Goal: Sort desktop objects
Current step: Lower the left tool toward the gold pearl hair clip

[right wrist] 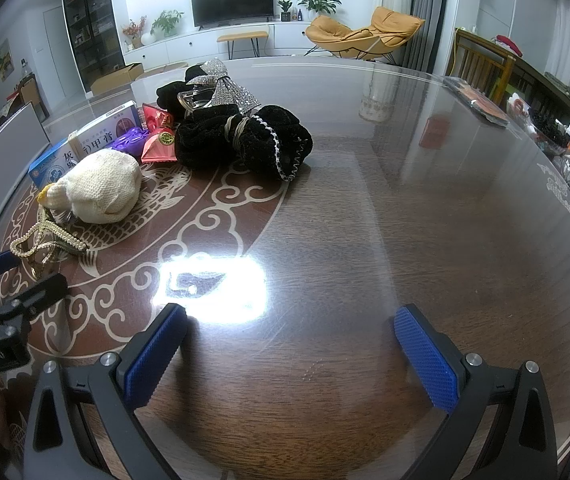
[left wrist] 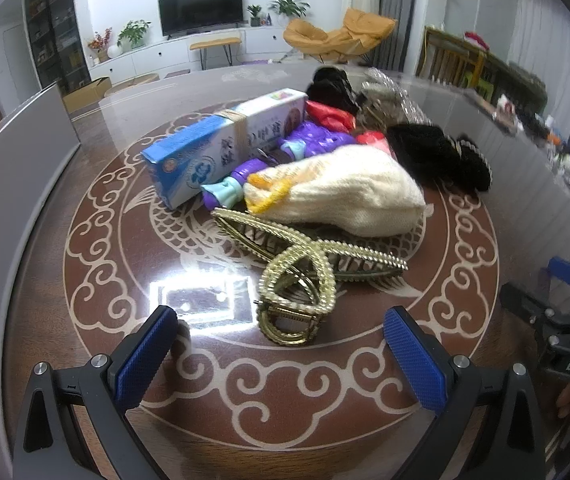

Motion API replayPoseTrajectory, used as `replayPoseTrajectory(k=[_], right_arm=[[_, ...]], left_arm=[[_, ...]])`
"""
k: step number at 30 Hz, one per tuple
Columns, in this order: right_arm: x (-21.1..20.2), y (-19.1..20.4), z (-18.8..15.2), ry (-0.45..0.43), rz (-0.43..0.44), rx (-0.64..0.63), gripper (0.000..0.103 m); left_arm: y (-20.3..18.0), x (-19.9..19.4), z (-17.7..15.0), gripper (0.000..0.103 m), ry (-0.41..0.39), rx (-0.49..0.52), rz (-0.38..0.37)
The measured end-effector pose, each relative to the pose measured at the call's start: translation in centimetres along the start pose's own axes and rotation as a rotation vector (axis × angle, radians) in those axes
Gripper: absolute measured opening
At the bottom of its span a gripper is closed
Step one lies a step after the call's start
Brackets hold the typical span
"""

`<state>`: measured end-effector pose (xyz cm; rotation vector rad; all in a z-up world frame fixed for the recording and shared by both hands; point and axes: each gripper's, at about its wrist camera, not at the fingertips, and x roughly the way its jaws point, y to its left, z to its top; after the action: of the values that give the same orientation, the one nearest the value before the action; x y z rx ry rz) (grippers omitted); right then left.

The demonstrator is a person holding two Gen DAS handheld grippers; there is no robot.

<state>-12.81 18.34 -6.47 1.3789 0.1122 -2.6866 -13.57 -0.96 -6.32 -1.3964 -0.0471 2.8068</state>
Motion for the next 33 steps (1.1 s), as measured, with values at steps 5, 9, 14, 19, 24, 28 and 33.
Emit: replayPoseTrajectory(k=[5,9,14,19,24,28,33], right_arm=[[0.2,0.0,0.0,0.000,0.000,0.000,0.103],[0.1,0.0,0.0,0.000,0.000,0.000,0.103],[0.2,0.0,0.0,0.000,0.000,0.000,0.103],[0.1,0.0,0.0,0.000,0.000,0.000,0.103],[0.0,0.0,0.0,0.000,-0.001,0.001,0.103],[0.0,0.0,0.0,0.000,-0.001,0.001,0.103],[0.2,-0.1,0.0,0.000,-0.001,0.001,0.103]], left_arm=[[3.4,-1.2,-1.0,0.103,-0.047,-0.176,-0.079],[4.0,-2.0,-1.9,0.103,-0.071,-0.192,-0.100],[3.0,-1.9,-1.1,0.103,-0.069,-0.144,-0.076],[0.8,-2.4,1.7,0.103,-0.108,-0.110,-0.087],[0.3,0.3,3.8,0.103,-0.025,-0.162,-0.011],[1.4,1.6,2.9,0.103,0.036,-0.209,-0.016],[2.2,0.6,1.7,0.103,0.025,-0.167,-0.007]])
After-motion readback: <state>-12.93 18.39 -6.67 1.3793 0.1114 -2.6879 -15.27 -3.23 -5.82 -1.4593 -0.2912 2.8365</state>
